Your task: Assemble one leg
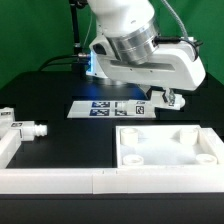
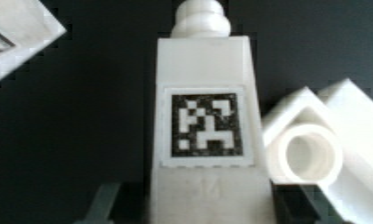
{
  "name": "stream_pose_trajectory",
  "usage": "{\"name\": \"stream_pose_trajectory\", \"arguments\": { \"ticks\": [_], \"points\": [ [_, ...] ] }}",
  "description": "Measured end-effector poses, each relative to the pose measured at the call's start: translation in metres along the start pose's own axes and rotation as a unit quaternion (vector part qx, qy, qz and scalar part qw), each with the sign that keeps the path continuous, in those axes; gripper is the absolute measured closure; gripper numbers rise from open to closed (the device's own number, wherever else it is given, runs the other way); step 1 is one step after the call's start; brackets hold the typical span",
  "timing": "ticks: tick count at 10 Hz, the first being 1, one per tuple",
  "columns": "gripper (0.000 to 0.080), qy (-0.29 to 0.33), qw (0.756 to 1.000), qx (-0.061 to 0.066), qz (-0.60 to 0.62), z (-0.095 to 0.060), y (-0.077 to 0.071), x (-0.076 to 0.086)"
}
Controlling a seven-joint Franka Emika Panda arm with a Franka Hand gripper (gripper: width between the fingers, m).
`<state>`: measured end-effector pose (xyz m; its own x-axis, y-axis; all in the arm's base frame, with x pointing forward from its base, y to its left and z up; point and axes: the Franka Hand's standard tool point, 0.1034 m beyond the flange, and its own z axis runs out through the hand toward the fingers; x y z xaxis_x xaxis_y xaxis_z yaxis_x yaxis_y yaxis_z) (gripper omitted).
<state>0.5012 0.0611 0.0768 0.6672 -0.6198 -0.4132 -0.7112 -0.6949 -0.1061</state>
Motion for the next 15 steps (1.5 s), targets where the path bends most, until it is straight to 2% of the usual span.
{"name": "stream_pose_trajectory", "arguments": {
  "ticks": [1,3,4,5,6,7,8,9,10,11,12,13,14,15],
  "points": [
    [0.0512,0.020,1.000,0.003,-0.007,-0.003,-0.003,-0.001],
    [0.0512,0.080,0.996,0.019,-0.039,-0.053,-0.018,0.013],
    [0.0512,0.138,0.988,0.024,-0.062,-0.067,-0.031,0.024],
    [0.0512,0.167,0.984,0.031,-0.056,-0.058,-0.032,0.020],
    [0.0512,0.182,0.981,0.033,-0.055,-0.052,-0.032,0.016],
    [0.0512,0.216,0.974,0.047,-0.052,-0.053,-0.039,0.017],
    [0.0512,0.237,0.968,0.050,-0.061,-0.049,-0.041,0.015],
    [0.0512,0.273,0.957,0.045,-0.091,-0.044,-0.044,0.015],
    [0.0512,0.288,0.950,0.040,-0.118,-0.054,-0.052,0.016],
    [0.0512,0.307,0.941,0.043,-0.138,-0.069,-0.064,0.022],
    [0.0512,0.340,0.924,0.048,-0.171,-0.075,-0.081,0.023],
    [0.0512,0.360,0.913,0.059,-0.184,-0.067,-0.094,0.014],
    [0.0512,0.381,0.904,0.084,-0.175,-0.055,-0.101,0.000],
    [0.0512,0.386,0.902,0.081,-0.178,-0.051,-0.100,-0.001]
  ]
}}
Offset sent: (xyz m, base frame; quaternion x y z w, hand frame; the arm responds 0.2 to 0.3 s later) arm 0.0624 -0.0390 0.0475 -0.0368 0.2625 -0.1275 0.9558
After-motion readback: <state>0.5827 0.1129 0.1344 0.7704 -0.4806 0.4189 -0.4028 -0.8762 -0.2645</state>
